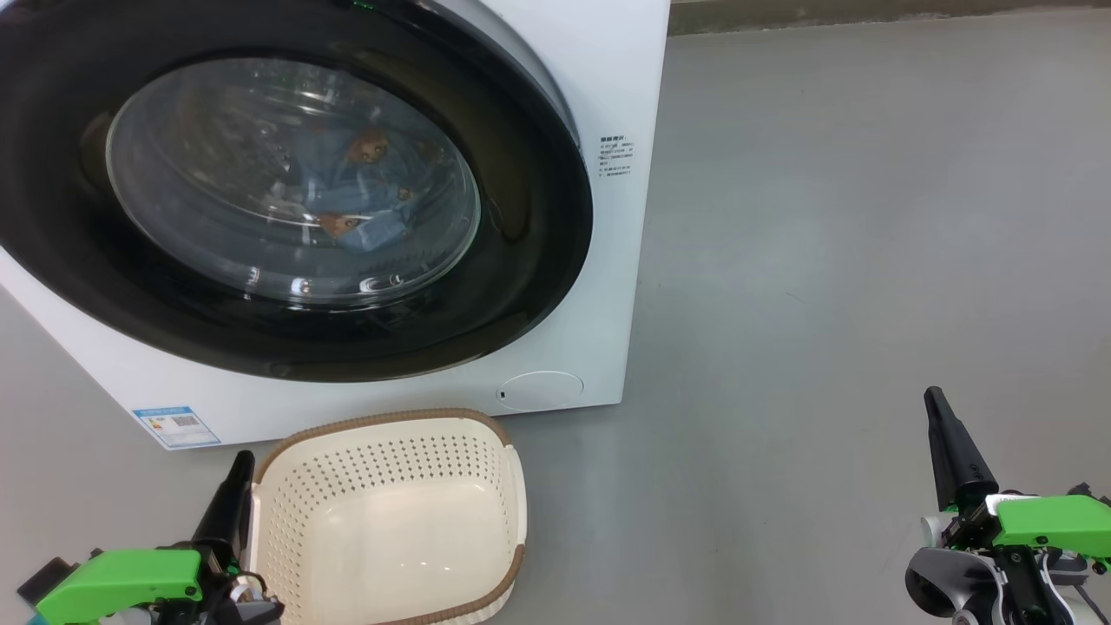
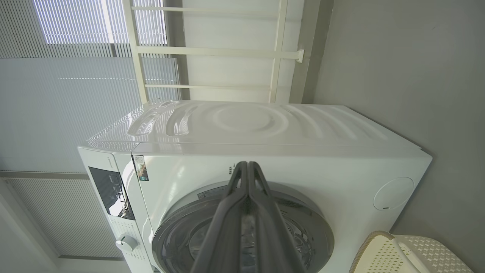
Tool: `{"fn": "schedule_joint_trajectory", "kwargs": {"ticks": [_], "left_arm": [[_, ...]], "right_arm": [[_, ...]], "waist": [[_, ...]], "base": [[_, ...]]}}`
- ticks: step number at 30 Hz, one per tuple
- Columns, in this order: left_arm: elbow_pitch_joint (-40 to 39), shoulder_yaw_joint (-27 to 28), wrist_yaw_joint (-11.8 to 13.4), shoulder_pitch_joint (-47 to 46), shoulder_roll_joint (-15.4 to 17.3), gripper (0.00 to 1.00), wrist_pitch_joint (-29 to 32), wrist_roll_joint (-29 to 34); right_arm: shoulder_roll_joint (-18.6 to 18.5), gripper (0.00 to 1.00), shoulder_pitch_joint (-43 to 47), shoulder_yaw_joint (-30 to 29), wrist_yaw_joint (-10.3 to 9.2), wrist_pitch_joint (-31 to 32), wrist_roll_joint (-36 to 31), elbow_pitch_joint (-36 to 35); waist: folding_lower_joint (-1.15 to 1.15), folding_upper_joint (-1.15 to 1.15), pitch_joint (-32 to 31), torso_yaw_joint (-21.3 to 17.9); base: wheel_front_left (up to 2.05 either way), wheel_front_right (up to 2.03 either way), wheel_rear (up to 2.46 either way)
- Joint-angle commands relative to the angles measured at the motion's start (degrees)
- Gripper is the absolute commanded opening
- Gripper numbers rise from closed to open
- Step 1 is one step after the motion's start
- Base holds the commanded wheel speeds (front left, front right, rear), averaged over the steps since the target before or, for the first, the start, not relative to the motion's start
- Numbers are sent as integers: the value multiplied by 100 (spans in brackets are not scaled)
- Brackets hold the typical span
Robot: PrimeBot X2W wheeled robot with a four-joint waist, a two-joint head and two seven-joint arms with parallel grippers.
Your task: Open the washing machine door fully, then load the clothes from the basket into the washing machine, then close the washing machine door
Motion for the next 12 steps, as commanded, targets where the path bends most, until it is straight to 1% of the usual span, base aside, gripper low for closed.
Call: {"fn": "schedule_joint_trajectory", "kwargs": {"ticks": [1,12], "left_arm": [[-115,192,-3,-210,74,0,19,-19],[-116,191,-3,-209,74,0,19,-19]], "right_arm": [[-92,0,-159,133,7,-44,40,-175],[-167,0,-157,238,7,-124,133,-197]], "waist": [[0,0,0,0],[0,0,1,0]], "base": [[0,0,0],[0,0,0]]}}
